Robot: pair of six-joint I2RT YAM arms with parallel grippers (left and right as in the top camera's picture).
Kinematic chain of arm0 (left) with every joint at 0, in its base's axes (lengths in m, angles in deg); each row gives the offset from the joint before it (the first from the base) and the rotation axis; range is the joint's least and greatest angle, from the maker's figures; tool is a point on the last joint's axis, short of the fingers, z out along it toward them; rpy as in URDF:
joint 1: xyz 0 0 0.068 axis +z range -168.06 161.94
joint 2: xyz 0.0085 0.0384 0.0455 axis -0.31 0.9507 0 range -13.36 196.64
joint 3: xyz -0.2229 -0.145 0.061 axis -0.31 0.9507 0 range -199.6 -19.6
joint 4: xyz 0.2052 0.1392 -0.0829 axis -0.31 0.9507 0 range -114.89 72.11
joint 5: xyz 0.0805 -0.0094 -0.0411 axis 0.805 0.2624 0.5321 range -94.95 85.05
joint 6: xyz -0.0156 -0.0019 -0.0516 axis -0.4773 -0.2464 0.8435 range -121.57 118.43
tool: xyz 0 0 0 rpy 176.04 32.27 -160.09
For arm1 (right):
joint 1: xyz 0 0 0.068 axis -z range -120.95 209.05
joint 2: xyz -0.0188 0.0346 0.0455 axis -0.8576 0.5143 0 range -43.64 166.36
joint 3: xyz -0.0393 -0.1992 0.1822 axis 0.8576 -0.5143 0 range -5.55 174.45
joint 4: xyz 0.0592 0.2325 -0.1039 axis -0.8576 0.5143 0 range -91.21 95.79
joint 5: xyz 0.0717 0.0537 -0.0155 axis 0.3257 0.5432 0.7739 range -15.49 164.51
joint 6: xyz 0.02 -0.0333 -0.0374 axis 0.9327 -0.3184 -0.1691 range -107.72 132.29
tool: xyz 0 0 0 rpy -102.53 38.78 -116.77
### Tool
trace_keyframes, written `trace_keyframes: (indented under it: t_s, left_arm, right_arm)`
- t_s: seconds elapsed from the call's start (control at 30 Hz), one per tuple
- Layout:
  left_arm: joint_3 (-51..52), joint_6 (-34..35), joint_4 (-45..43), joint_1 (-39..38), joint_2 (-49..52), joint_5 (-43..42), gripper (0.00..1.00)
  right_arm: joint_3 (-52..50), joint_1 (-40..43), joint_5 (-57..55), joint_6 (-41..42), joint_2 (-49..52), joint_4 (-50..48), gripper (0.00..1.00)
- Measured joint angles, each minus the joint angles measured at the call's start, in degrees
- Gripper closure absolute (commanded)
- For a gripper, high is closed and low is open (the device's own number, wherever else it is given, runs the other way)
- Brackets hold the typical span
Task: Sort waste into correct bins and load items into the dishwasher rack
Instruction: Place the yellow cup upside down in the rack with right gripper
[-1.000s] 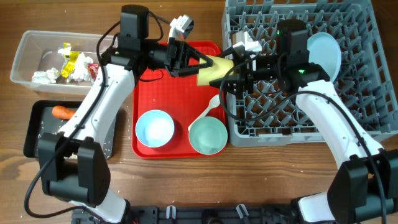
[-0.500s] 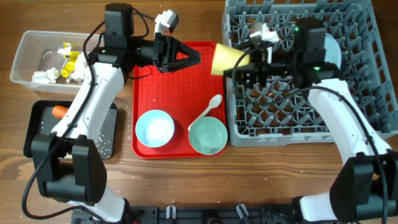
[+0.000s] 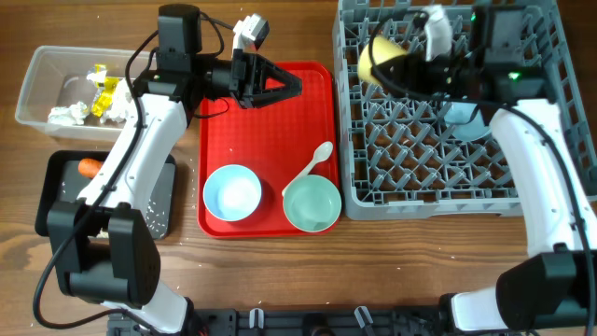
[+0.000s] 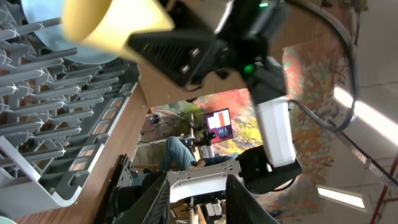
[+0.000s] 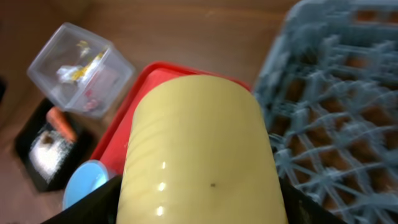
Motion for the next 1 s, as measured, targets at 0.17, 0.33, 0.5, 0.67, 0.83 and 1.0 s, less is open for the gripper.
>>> trace_keyframes:
  t_s: [0.17, 0.33, 0.5, 0.67, 0.83, 1.0]
  left_arm:
    - [0.0, 0.0, 0.0, 0.0, 0.0, 0.28, 0.73]
    - [0.0, 0.0, 0.0, 0.0, 0.0, 0.33, 0.72]
    - [0.0, 0.0, 0.0, 0.0, 0.0, 0.33, 0.73]
    - [0.0, 0.0, 0.0, 0.0, 0.0, 0.33, 0.73]
    - [0.0, -1.44, 0.7, -0.02, 0.0, 0.31, 0.74]
    - [0.0, -2.89, 0.94, -0.13, 0.0, 0.48, 0.74]
  right_arm:
    - [4.57, 0.0, -13.73, 4.22, 0.0, 5.18, 0.8]
    - [4.57, 0.0, -23.54, 7.26, 0.02, 9.31, 0.8]
    - [4.59, -0.46, -30.1, 9.25, 0.02, 12.39, 0.8]
    - [4.59, -2.75, -36.0, 9.81, 1.84, 15.43, 0.8]
    - [4.59, -3.26, -38.66, 9.79, 9.22, 15.8, 0.83]
    - [4.59, -3.26, -40.48, 9.79, 13.35, 14.69, 0.85]
